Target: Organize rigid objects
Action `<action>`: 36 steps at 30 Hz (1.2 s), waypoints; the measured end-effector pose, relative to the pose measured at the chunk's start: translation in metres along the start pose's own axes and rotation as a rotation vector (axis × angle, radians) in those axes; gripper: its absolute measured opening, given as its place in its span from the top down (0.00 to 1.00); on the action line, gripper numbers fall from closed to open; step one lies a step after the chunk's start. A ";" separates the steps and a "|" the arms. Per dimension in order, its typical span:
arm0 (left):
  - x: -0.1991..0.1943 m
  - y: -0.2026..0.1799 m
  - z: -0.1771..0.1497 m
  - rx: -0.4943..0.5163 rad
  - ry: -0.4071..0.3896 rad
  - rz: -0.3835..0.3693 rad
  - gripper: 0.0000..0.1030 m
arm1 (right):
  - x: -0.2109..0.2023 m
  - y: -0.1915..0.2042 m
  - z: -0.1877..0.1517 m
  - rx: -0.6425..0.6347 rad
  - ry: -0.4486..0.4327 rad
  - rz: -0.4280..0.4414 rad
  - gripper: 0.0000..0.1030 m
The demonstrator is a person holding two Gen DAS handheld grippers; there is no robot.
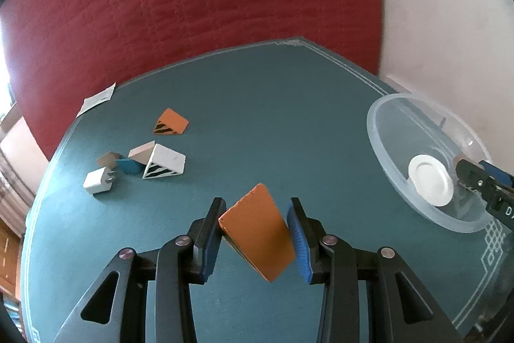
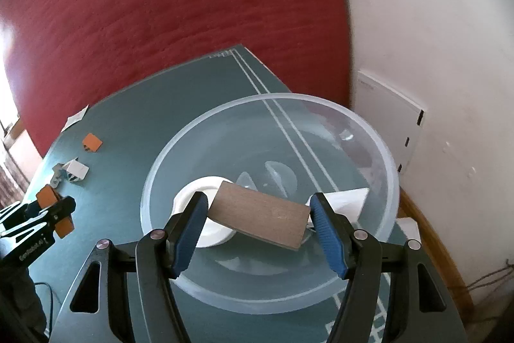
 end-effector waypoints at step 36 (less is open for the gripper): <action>0.009 -0.055 0.025 0.017 0.024 -0.190 0.59 | -0.010 -0.009 0.001 0.025 -0.044 -0.071 0.32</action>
Point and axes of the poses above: each gripper's, at about its wrist camera, not at the fingertips, and x roughly the way its jaws point, y to its left, z to its top, the point moved 5 cm from there along x, roughly the way its jaws point, and after that the axes turned 4 degrees about -x, right-handed, at the moved point
